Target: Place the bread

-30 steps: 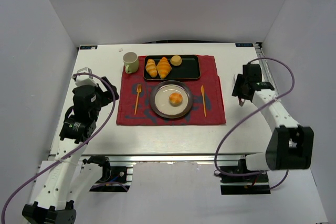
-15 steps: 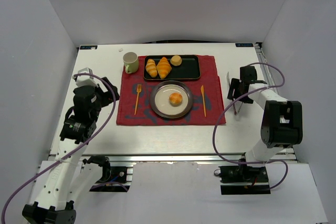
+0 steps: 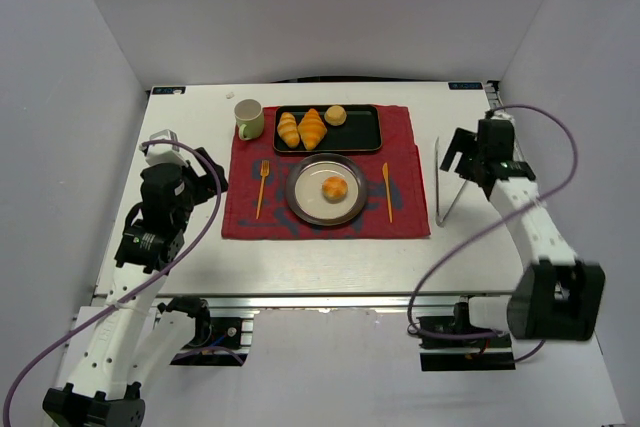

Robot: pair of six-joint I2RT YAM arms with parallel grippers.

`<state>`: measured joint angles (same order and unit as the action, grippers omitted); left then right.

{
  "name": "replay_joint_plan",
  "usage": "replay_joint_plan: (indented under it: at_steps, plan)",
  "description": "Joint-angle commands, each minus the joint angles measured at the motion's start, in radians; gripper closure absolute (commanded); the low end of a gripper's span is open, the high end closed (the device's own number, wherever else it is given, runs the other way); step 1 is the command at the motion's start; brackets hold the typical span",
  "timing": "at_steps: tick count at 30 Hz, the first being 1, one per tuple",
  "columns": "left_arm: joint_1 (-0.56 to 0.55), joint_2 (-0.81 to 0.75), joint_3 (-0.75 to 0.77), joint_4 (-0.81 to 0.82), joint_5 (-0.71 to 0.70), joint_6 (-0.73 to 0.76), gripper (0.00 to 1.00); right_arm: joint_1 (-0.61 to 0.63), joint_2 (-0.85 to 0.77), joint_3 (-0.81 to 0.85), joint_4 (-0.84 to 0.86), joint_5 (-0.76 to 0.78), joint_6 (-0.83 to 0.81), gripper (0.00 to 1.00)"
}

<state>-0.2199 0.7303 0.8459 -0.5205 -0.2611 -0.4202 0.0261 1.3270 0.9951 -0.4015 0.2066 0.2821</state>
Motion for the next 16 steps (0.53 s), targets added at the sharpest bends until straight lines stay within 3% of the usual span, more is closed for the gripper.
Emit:
replay_joint_plan:
  at_steps: [1,5,8,12,16]
  plan:
    - [-0.004,-0.008,0.004,0.002,0.006,-0.002,0.02,-0.005,-0.190,-0.047,-0.022,-0.051,0.048,0.11]
    - [-0.004,0.001,0.005,0.001,0.002,0.000,0.02,-0.002,-0.359,-0.157,0.015,-0.339,0.080,0.11]
    - [-0.004,0.001,0.002,0.005,0.005,-0.006,0.02,0.015,-0.451,-0.237,0.013,-0.445,0.095,0.11]
    - [-0.004,0.003,-0.002,0.022,0.016,-0.018,0.02,0.028,-0.517,-0.279,0.016,-0.460,0.079,0.10]
    - [-0.004,0.017,0.002,0.030,0.029,-0.025,0.02,0.041,-0.477,-0.260,0.020,-0.510,0.014,0.11]
